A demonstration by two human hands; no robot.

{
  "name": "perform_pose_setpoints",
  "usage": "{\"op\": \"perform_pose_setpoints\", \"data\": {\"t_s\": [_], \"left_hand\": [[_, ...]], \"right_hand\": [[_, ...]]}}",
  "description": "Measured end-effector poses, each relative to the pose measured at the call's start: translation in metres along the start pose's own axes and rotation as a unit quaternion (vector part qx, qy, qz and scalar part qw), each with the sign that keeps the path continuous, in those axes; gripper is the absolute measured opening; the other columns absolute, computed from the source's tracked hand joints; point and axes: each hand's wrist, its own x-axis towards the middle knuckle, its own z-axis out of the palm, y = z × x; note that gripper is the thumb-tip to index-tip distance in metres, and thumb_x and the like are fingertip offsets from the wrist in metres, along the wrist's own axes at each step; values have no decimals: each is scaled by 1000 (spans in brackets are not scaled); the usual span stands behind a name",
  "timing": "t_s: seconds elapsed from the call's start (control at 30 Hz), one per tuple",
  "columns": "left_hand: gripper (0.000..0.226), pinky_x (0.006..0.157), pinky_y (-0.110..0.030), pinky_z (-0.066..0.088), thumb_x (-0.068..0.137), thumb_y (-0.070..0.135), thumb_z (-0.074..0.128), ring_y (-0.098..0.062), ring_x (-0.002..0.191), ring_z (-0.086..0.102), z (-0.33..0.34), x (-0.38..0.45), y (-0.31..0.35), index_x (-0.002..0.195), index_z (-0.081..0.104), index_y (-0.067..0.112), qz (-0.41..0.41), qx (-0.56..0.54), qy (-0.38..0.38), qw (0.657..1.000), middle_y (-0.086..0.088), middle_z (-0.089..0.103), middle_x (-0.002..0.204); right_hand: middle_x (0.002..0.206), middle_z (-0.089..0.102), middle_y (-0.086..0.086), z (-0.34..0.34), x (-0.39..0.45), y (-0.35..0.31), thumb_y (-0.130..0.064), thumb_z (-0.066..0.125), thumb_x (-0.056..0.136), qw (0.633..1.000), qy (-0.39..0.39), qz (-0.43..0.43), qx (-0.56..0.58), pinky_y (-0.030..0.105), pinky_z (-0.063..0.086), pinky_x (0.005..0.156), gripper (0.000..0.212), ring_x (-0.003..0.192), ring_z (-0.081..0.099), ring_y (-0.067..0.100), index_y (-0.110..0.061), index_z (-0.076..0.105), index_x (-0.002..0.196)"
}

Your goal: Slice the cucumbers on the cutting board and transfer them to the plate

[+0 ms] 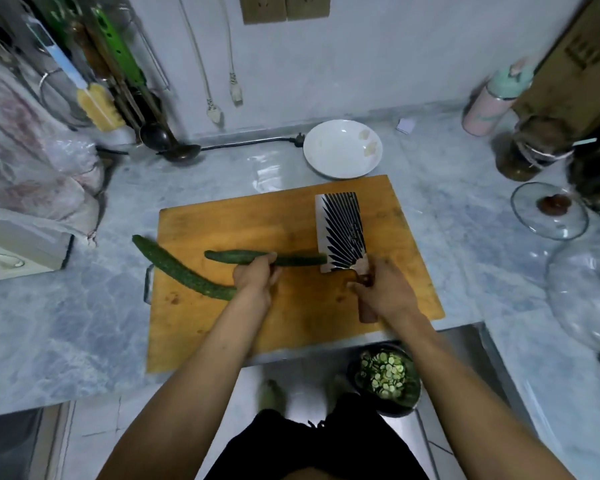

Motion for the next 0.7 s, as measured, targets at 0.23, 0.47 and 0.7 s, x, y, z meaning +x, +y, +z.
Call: {"op": "perform_pose_setpoints", "data": {"t_s": [0.23,0.47,0.7], "left_hand": [[33,62,-30,60,82,-1,73,-17,65,63,33,6,-13,110,56,-4,-24,-10,60,998,-15,66,102],[31,58,-34,57,88,23,71,-23,55,62,27,-3,-13,72,59,-1,22,197,107,974,-10,65,59],[41,103,-40,39,88,29,65,-26,117,48,30,20,-29,128,59,26,487,654,-79,574,-3,57,124]], "right_hand": [[82,60,8,-18,21,17,-26,66,83,987,-97,59,118,30,46,63,22,76,61,23,-9,55,91],[81,62,17,-53,24,39,-16,58,90,945,-143,41,292,30,47,58,7,65,55,21,-14,52,88],[74,50,-2,-49,15,34,-22,57,93,985,-52,-86,141,20,32,49,19,66,49,14,-17,43,82]]}}
